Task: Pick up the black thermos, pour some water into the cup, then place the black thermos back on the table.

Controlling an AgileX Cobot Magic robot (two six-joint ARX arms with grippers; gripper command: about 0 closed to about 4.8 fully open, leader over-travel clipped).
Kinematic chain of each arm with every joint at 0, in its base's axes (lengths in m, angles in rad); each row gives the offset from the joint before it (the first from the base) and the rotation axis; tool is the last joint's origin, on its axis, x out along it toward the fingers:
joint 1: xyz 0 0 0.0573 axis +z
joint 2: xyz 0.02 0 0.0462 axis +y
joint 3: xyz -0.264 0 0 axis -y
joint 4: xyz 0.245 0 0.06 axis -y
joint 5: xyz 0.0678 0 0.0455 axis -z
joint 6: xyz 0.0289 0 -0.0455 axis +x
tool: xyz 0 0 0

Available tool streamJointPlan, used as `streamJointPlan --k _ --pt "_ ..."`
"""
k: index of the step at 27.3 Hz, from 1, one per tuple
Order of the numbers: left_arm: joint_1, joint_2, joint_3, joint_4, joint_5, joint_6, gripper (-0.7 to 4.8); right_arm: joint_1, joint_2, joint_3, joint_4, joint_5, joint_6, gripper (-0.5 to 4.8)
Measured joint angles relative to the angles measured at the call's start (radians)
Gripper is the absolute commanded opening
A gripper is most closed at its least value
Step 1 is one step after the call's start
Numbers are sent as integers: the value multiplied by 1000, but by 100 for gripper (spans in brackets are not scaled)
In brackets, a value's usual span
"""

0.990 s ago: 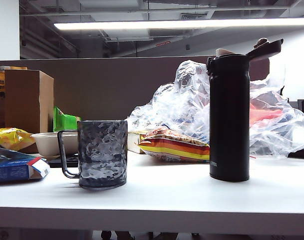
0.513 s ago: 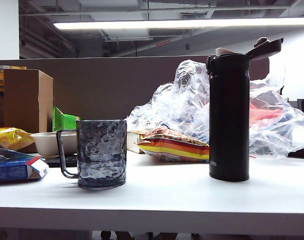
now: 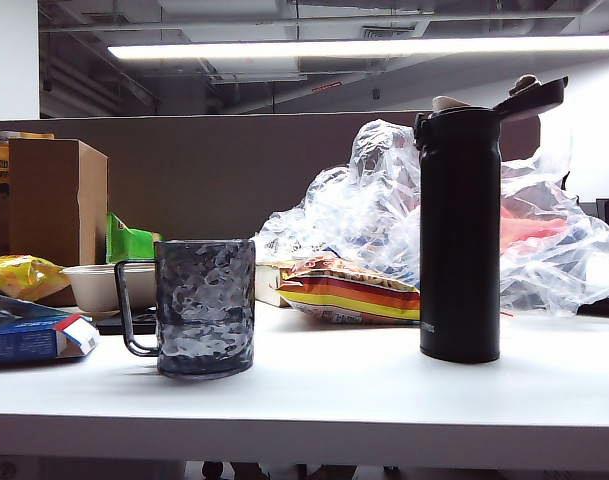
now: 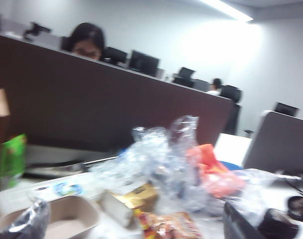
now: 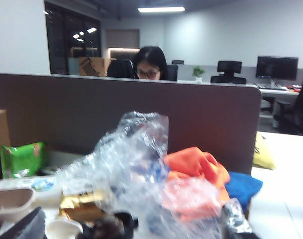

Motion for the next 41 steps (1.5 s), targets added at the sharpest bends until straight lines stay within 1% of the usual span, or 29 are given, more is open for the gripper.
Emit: streamJointPlan --k 2,6,10,13,15,18,21,22,24,26,27,30,34,36,37,41 --pt "-36 48 39 8 8 0 479 0 33 3 30 -11 24 479" --pt "-150 141 88 24 8 9 479 20 89 -1 27 -61 43 479" --pt "-331 243 101 24 -9 81 479 111 146 -3 24 -68 46 479" --pt "-487 319 100 18 -107 137 479 208 185 -4 29 6 46 479" --pt "-570 354 100 19 -181 179 479 275 216 -13 32 53 45 479" --pt "-646 404 100 26 -248 238 479 382 280 -43 60 93 46 479" --pt "-683 461 99 21 -285 269 479 498 338 -102 95 153 45 479" --pt "-684 473 99 21 -290 272 479 525 346 -121 108 193 45 479" --pt "-682 486 99 26 -302 274 479 584 366 -160 161 317 45 479" --pt "-682 492 99 40 -308 275 479 625 380 -199 226 415 45 479" --pt "-682 494 99 45 -307 275 479 638 386 -219 262 441 45 479" --pt "-682 494 99 45 -308 305 479 651 436 -277 365 463 55 479" --pt "-682 494 99 45 -308 359 479 652 549 -303 438 471 86 479" --pt "-682 495 99 44 -308 364 479 650 637 -304 485 473 90 479" --pt "-682 495 99 45 -307 364 479 644 710 -306 547 471 90 479" --pt "-682 495 99 40 -285 365 479 640 853 -305 725 480 90 479"
